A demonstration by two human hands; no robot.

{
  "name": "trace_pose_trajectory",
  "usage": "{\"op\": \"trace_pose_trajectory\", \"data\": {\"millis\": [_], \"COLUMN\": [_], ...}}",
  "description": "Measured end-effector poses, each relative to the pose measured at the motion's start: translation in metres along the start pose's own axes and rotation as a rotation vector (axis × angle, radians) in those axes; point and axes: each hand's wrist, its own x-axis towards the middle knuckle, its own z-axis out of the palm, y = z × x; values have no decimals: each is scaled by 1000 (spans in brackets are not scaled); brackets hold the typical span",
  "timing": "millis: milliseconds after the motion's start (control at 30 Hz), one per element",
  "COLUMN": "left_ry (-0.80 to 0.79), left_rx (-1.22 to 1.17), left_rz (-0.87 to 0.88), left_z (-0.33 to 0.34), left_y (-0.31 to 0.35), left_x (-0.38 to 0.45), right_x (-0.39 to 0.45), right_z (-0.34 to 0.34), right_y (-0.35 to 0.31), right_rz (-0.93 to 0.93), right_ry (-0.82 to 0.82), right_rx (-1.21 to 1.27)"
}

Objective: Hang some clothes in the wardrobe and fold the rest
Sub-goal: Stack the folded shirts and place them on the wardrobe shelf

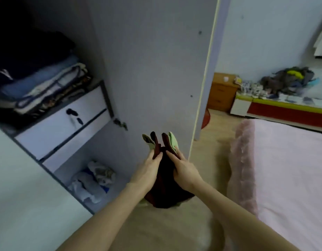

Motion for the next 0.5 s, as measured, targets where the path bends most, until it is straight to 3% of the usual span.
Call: {"op": "trace_pose_trajectory", "data": {"millis": [167, 500], "left_ry": [203, 615], "left_rx": [22, 476], "left_rz": [-225, -397], "left_z": [-98, -254], "left_y": [-37, -36], "left_x": [-15, 8], "right_x": [49, 142], "right_z": [-41, -164], "right_y": [-94, -216], "right_rz": [-255, -708], "right_ry": [50, 289], "right_rx": [-71, -130]}}
